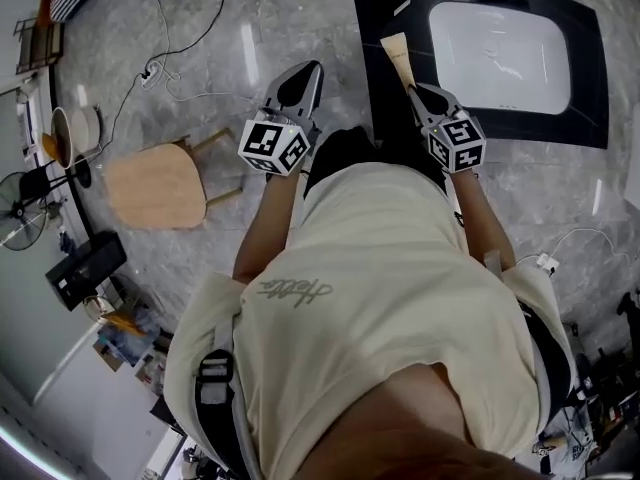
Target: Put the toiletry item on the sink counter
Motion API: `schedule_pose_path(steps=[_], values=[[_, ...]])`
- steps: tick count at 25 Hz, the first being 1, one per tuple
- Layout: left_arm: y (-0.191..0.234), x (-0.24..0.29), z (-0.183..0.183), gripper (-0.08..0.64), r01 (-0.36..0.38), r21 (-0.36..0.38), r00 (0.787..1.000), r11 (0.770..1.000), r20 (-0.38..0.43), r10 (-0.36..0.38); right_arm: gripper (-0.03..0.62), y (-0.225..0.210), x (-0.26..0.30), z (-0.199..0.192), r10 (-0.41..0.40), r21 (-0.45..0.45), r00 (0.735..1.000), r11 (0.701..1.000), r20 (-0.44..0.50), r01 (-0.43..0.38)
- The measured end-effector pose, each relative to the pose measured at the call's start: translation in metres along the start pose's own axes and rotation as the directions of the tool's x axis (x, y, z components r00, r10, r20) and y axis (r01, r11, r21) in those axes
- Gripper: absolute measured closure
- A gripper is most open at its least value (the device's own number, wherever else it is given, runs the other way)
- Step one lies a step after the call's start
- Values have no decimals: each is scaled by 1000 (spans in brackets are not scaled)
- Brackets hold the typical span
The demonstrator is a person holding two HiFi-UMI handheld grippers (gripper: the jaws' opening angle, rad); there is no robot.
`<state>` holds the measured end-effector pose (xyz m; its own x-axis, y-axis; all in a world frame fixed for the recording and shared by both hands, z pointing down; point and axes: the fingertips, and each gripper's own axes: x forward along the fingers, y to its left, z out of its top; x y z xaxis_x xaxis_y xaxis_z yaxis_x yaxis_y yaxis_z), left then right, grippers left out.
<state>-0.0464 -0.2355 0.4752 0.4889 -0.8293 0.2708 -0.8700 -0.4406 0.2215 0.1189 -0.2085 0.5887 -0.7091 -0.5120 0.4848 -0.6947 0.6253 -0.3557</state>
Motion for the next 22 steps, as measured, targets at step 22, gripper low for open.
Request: schedule_pose_path(steps=[22], values=[[40,-25,-27,557,172,3,985,985,-2,-172,586,12,75,-80,-200,44,924,973,-325,227]])
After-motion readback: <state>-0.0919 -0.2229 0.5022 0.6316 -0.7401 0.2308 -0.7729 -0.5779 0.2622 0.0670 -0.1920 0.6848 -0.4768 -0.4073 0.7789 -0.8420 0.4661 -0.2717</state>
